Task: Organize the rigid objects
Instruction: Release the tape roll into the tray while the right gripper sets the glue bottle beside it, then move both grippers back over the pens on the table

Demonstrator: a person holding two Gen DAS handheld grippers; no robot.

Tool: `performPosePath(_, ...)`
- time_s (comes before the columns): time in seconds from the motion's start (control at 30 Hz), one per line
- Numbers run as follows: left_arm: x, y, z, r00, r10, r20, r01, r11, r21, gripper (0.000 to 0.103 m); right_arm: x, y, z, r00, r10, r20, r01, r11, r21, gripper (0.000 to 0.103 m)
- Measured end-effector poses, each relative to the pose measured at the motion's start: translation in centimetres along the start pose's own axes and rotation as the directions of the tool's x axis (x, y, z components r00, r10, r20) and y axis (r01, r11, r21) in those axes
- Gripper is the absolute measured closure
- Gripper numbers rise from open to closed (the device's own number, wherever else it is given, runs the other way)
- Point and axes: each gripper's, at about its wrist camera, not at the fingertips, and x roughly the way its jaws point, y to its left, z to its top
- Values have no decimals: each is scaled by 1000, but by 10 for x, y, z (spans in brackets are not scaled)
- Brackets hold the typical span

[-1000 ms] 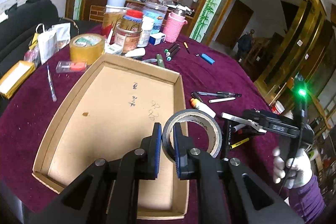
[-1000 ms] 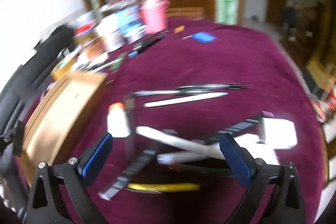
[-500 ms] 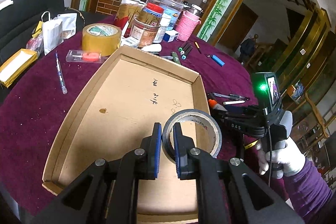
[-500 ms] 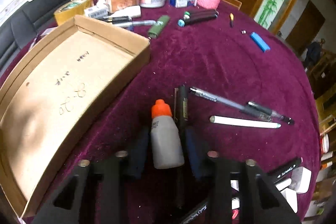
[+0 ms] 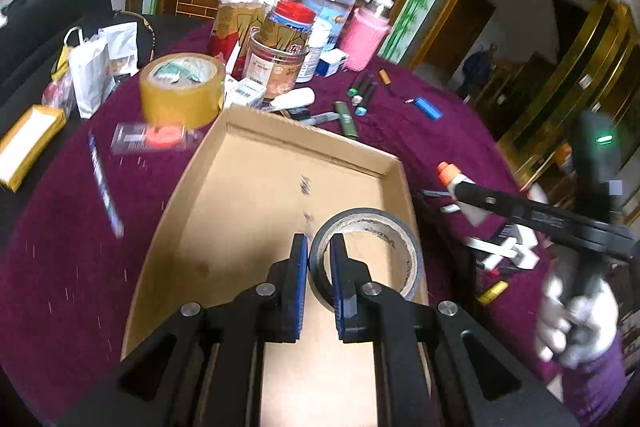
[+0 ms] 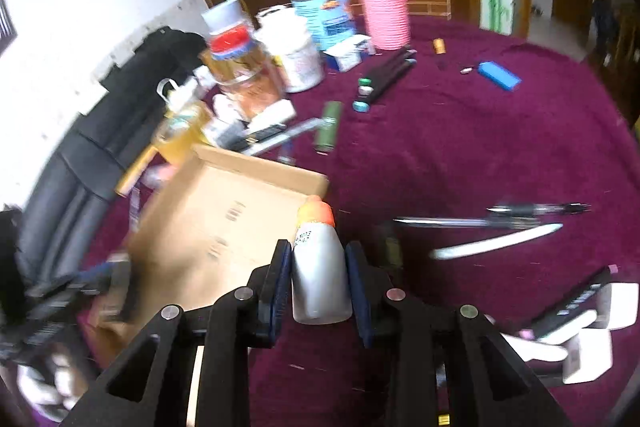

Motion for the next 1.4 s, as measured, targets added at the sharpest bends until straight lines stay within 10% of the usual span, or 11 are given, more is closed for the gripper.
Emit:
performPosePath(0.5, 106, 20, 43, 985, -10, -172, -10, 994, -112, 91, 89, 41, 15, 994, -65, -92, 69, 997, 37, 72)
performPosePath(0.7, 105, 26, 46, 989, -16, -146, -6, 988, -153, 61, 94, 39, 16, 993, -70, -100, 76, 995, 58, 70)
performPosePath(0.87, 88, 39, 45, 991, -58, -121, 30, 974, -226, 51, 72, 40, 17, 997, -61, -46, 64, 996, 59, 42)
performPosePath(1.0, 57, 36, 42, 996, -54, -67, 36, 970, -239, 39, 30, 36, 12, 994, -90, 54, 89, 996, 21, 39)
performPosePath(1.17, 13, 9, 32, 994, -110, 1, 108, 971, -215, 32, -40, 0, -14, 952, -197, 233, 198, 980, 23, 17)
performPosePath(1.4, -8, -66, 8, 975, -221, -11, 219, 969, -119, 18, -104, -106, -68, 861, -396, 318, 330, 912, 242, 14)
